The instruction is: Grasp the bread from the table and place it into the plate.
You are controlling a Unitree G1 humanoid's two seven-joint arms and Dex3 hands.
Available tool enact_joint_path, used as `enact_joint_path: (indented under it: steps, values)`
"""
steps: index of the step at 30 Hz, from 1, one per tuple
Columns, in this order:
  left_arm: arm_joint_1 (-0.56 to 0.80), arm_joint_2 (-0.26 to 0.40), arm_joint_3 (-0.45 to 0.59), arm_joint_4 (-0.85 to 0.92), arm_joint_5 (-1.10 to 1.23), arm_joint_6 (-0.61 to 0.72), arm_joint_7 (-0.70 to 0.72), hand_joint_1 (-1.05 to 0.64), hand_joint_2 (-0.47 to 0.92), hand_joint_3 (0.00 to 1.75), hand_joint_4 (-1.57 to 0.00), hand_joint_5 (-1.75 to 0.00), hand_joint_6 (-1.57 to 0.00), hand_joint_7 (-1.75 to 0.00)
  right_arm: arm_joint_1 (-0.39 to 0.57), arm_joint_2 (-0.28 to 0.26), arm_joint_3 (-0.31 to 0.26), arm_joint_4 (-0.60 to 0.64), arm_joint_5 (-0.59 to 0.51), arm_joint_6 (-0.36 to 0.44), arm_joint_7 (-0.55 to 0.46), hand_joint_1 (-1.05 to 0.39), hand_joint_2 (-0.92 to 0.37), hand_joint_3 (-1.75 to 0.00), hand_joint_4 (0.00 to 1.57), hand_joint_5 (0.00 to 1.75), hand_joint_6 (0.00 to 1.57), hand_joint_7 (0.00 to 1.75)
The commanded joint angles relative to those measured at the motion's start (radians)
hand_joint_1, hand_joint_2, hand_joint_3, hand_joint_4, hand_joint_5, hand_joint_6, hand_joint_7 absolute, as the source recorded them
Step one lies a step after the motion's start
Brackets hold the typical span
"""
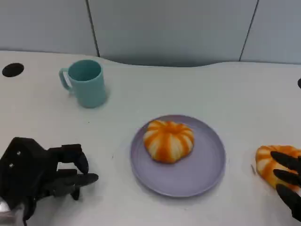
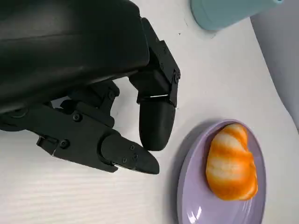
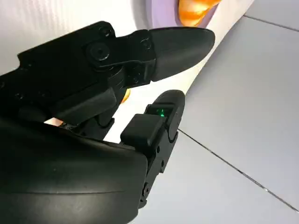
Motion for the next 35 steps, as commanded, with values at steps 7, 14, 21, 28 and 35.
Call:
enact_joint_path:
  steps: [7,14,21,28,35]
  values:
    - [-0.004,0.015,0.0,-0.003,0.006,0.024,-0.001,-0.36,0.84,0.03,-0.84,-1.75,-0.69,-1.75,0.01,-0.004,-0.011,-0.036,0.012,0.036,0.009,-0.41,-0.92,-0.34,0.94,0.02,0.82,0.0]
    - [-0.01,0.01,0.006,-0.002,-0.005,0.042,-0.005,-0.35,0.83,0.03,-0.84,-1.75,-0.69,-1.75,0.008,-0.003,-0.015,-0.029,0.015,0.032,0.007,-0.42,-0.92,-0.34,0.94,0.02,0.83,0.0]
    - [-0.009,0.011,0.004,-0.008,-0.011,0.048,-0.005,-0.35,0.83,0.03,-0.84,-1.75,-0.69,-1.75,0.009,-0.002,-0.015,-0.03,0.013,0.034,0.005,-0.42,-0.92,-0.33,0.94,0.02,0.83,0.0]
    - [-0.011,0.018,0.004,0.018,-0.005,-0.001,-0.011,-0.37,0.83,0.04,-0.84,-1.75,-0.69,-1.75,0.014,0.008,-0.01,-0.041,0.015,0.043,0.003,-0.41,-0.92,-0.34,0.94,0.02,0.83,0.0]
    - [-0.025,0.015,0.018,0.047,-0.026,0.006,-0.024,-0.36,0.82,0.04,-0.85,-1.75,-0.7,-1.75,0.017,0.01,-0.006,-0.054,0.016,0.051,0.009,-0.41,-0.92,-0.34,0.93,0.01,0.82,0.0]
